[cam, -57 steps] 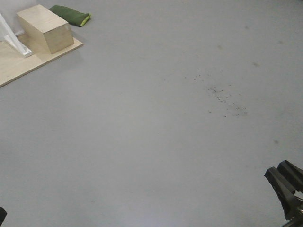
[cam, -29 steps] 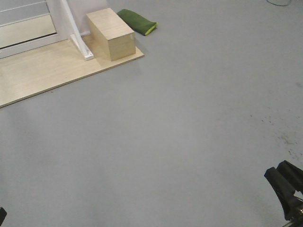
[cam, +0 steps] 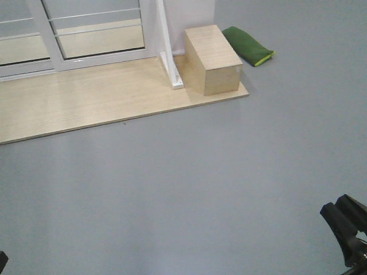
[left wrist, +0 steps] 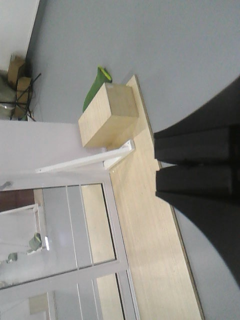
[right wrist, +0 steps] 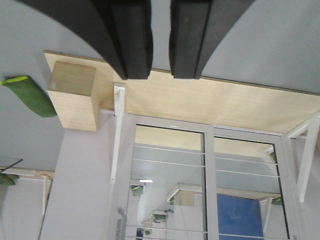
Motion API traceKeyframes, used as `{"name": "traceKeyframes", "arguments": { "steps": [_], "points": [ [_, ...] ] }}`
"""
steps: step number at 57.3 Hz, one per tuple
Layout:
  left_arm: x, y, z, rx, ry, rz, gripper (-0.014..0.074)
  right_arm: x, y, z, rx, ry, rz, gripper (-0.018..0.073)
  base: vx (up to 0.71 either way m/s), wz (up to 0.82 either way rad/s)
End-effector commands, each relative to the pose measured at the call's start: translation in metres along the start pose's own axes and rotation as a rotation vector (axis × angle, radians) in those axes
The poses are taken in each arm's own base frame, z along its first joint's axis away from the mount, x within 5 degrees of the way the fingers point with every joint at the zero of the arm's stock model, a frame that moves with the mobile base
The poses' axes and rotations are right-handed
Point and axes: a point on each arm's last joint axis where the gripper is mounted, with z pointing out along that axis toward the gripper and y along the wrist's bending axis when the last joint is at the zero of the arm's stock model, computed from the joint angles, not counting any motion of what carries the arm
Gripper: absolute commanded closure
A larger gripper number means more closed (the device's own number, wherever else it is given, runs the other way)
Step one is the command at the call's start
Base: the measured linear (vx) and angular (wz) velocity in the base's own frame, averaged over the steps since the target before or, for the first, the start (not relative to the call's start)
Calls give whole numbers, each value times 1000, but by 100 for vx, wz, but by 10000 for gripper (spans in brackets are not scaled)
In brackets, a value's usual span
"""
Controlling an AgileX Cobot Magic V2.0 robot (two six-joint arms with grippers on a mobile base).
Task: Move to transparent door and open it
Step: 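Drive forward up to the transparent sliding door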
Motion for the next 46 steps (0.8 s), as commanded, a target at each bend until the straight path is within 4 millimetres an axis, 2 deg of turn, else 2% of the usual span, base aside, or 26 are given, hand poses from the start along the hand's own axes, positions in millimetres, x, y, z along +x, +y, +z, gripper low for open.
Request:
{"name": "traceKeyframes", "arguments": {
  "steps": [1,46],
  "points": [
    [-4,0,0,5,-80,-9,603,-7,-1,-1,9,-95,-8,342,49,49],
    [-4,0,0,5,-80,-9,603,-7,-1,-1,9,-95,-8,342,49,43]
  ]
}}
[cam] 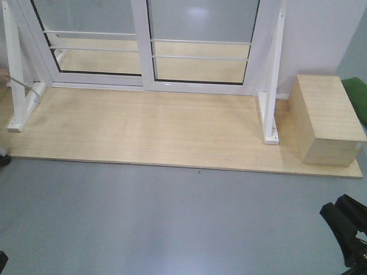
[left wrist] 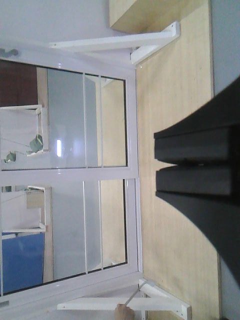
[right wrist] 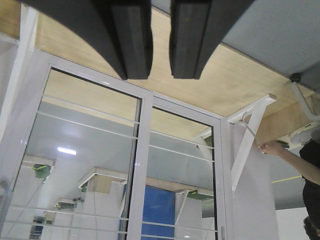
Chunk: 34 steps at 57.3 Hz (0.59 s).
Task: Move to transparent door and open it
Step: 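Drive forward up to the transparent sliding door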
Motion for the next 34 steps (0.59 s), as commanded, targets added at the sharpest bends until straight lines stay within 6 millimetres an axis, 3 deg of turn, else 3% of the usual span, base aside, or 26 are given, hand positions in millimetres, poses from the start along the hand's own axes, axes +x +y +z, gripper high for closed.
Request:
{"name": "traceKeyframes", "arguments": {
  "steps": [1,34],
  "points": [
    [-4,0,0,5,-80,-9,603,-7,-1,-1,9,-95,-8,342,50,25],
    [-4,0,0,5,-80,-9,603,-7,-1,-1,9,-95,-8,342,49,-5]
  ]
}}
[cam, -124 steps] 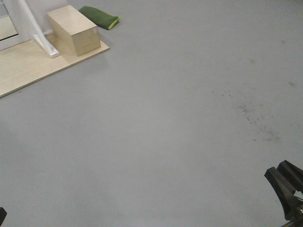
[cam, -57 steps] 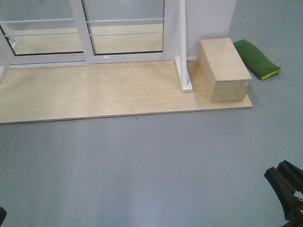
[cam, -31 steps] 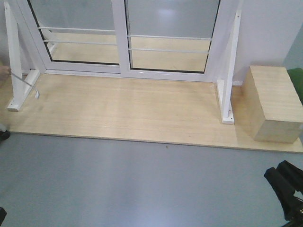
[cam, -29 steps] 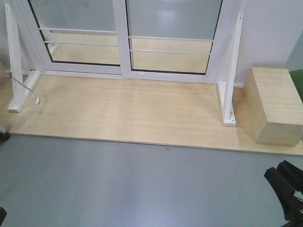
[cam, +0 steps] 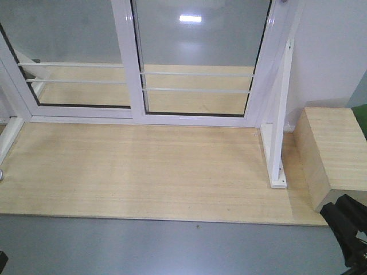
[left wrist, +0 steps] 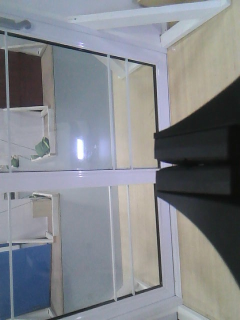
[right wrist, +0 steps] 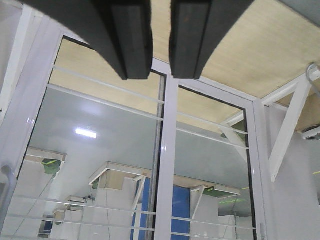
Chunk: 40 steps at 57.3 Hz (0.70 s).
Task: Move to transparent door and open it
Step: 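Drive forward up to the transparent sliding door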
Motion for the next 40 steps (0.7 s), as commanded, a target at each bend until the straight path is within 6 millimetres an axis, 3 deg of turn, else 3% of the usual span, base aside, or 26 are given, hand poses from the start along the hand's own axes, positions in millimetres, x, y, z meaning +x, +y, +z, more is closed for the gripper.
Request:
{"name": "traceKeyframes", "arguments": {
  "steps": [1,40],
  "points": [
    [-4,0,0,5,-80,-9,603,-7,-1,-1,9,-95,-8,342,47,-13],
    [-4,0,0,5,-80,-9,603,-7,-1,-1,9,-94,-8,342,46,-6]
  ]
}}
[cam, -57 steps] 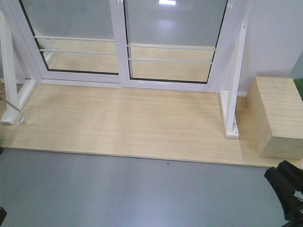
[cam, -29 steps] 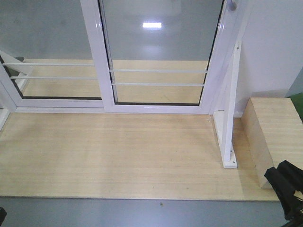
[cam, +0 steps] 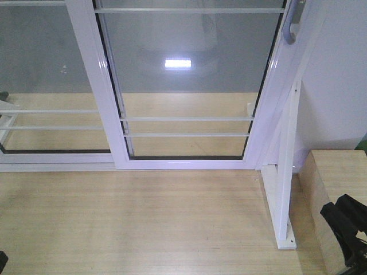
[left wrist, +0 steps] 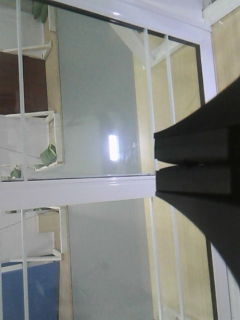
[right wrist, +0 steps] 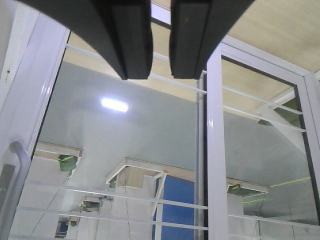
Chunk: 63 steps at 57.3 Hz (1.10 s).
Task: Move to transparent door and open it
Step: 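Drive forward up to the transparent sliding door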
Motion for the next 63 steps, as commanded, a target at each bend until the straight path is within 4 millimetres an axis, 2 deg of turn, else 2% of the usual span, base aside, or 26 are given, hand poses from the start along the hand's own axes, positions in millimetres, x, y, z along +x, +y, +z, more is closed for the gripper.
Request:
{"name": "traceKeyframes", "arguments": {
  "steps": [1,31,63],
  "points": [
    [-4,0,0,5,-80,-9,603,-7,-1,-1,9,-94,-8,342,42,-3],
    [-4,0,0,5,-80,-9,603,-7,-1,-1,9,-94,-8,342,33,-2],
    [-4,0,0,5,-75,-9,603,-8,0,0,6,-89,-11,342,14,0]
  ]
}}
